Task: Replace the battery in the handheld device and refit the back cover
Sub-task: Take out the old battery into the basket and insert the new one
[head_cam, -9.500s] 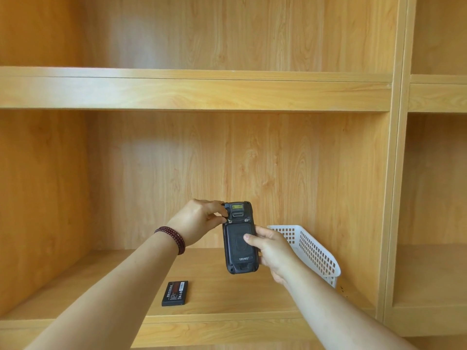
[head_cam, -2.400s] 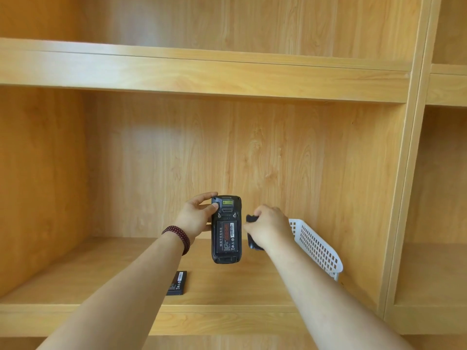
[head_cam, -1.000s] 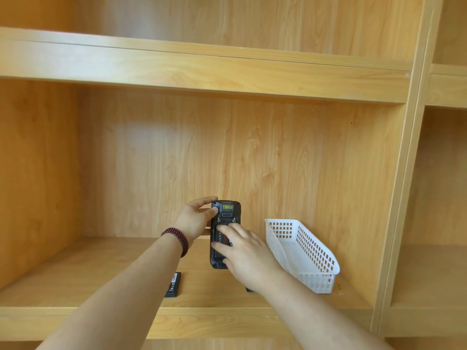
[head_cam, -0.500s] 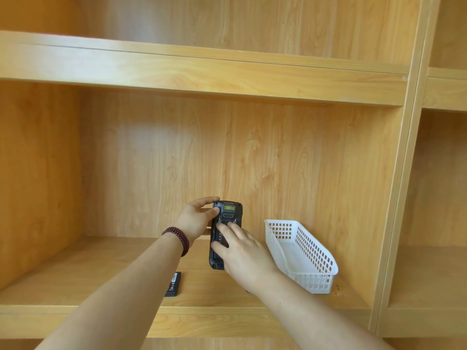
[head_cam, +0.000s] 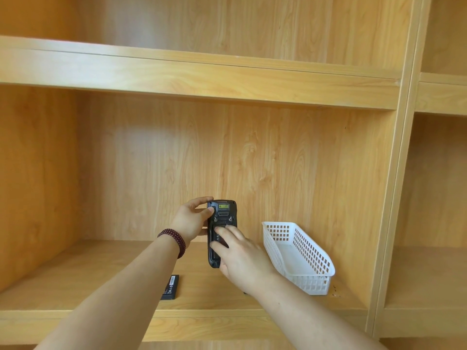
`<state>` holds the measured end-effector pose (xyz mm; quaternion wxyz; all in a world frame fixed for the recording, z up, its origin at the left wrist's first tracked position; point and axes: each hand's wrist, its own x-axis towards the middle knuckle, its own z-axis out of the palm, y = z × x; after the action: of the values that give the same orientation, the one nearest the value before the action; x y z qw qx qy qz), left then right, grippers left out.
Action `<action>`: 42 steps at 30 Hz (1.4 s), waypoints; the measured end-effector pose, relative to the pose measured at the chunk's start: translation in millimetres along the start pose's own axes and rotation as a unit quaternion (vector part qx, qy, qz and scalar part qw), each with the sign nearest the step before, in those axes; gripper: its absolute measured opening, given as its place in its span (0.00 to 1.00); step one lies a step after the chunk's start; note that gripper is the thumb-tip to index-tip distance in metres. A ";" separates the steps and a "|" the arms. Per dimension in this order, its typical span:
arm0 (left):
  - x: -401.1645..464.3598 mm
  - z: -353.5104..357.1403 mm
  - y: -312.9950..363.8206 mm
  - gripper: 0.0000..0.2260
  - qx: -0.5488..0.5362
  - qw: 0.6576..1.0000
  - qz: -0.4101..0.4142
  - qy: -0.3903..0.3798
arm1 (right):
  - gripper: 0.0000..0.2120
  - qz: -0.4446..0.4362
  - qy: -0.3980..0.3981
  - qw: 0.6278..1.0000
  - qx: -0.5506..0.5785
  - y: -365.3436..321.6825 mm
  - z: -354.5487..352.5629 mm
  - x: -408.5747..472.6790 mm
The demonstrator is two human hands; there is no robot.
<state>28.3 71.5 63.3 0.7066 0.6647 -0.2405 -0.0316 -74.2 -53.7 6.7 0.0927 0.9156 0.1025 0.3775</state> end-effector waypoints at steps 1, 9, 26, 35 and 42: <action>-0.1 0.5 -0.5 0.12 0.000 1.000 0.000 -0.001 | 0.16 0.016 0.006 1.000 0.007 -2.3 2.0 -1.6; -0.3 9.0 0.0 0.12 -0.009 1.000 0.001 -0.005 | 0.18 0.177 0.046 0.979 0.090 -26.0 13.5 5.9; 0.5 6.3 -8.0 0.13 0.002 1.000 -0.008 -0.003 | 0.30 0.306 -0.019 0.939 0.157 -36.2 7.7 6.2; 6.5 4.4 -13.9 0.14 -0.011 1.000 -0.014 -0.002 | 0.32 0.298 0.015 0.939 0.173 -5.4 -9.4 17.1; 8.2 3.1 -20.0 0.14 -0.008 1.000 -0.022 0.003 | 0.04 0.385 0.045 0.914 0.121 84.0 -7.1 13.3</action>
<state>39.8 63.3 46.7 0.7120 0.6642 -0.2230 -0.0471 -60.2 -130.4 41.3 -0.1763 0.8707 -0.2088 0.4090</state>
